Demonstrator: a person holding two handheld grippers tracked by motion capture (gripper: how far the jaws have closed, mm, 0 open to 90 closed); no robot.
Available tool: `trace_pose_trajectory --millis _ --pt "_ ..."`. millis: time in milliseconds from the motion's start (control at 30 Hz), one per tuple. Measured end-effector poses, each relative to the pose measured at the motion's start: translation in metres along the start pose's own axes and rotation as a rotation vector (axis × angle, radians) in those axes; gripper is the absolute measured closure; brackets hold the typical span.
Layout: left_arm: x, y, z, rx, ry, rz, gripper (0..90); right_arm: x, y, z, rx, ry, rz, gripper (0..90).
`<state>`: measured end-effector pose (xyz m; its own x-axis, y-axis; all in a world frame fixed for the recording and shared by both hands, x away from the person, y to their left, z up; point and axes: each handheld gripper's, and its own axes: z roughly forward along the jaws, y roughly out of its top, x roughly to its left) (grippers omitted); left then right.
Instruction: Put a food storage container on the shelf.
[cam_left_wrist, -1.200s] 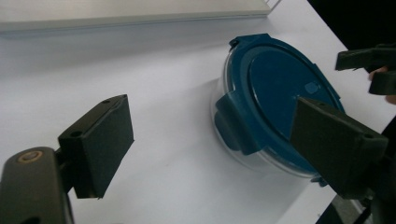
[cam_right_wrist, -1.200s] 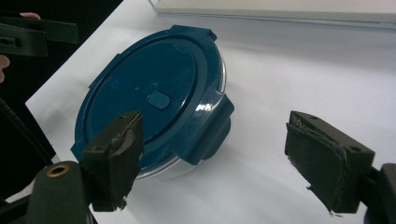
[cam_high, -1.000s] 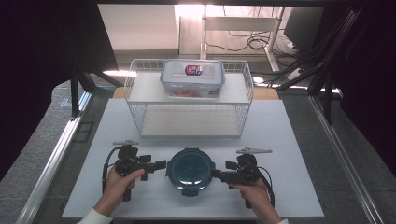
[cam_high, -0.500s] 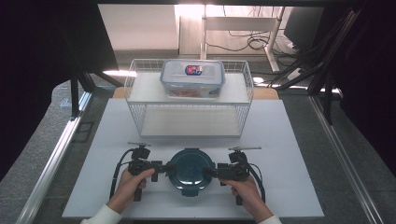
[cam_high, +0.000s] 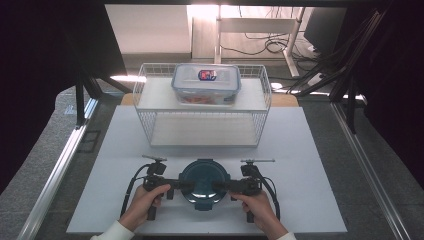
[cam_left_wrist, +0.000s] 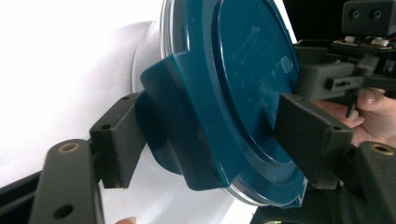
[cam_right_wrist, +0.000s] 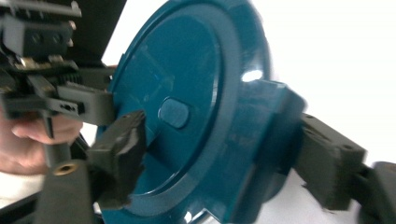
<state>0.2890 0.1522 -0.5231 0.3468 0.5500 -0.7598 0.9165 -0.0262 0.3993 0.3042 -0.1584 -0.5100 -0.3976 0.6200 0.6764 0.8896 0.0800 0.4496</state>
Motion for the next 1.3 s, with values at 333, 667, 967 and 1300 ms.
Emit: trace_pose_trajectory --millis 333,667,967,1300 --pt "-0.015 -0.006 -0.010 -0.037 0.031 0.028 35.9 0.006 -0.003 -0.013 -0.044 0.006 -0.004 37.0" --pt "-0.035 -0.011 -0.018 -0.071 0.045 0.093 40.5 0.020 -0.007 -0.028 -0.087 -0.014 -0.129 36.9" --pt "-0.053 -0.012 -0.027 -0.114 0.062 0.158 40.5 0.034 -0.004 -0.041 -0.139 -0.014 -0.234 37.0" --pt "-0.064 -0.010 -0.033 -0.130 0.061 0.194 40.3 0.046 -0.002 -0.052 -0.164 -0.026 -0.293 37.0"
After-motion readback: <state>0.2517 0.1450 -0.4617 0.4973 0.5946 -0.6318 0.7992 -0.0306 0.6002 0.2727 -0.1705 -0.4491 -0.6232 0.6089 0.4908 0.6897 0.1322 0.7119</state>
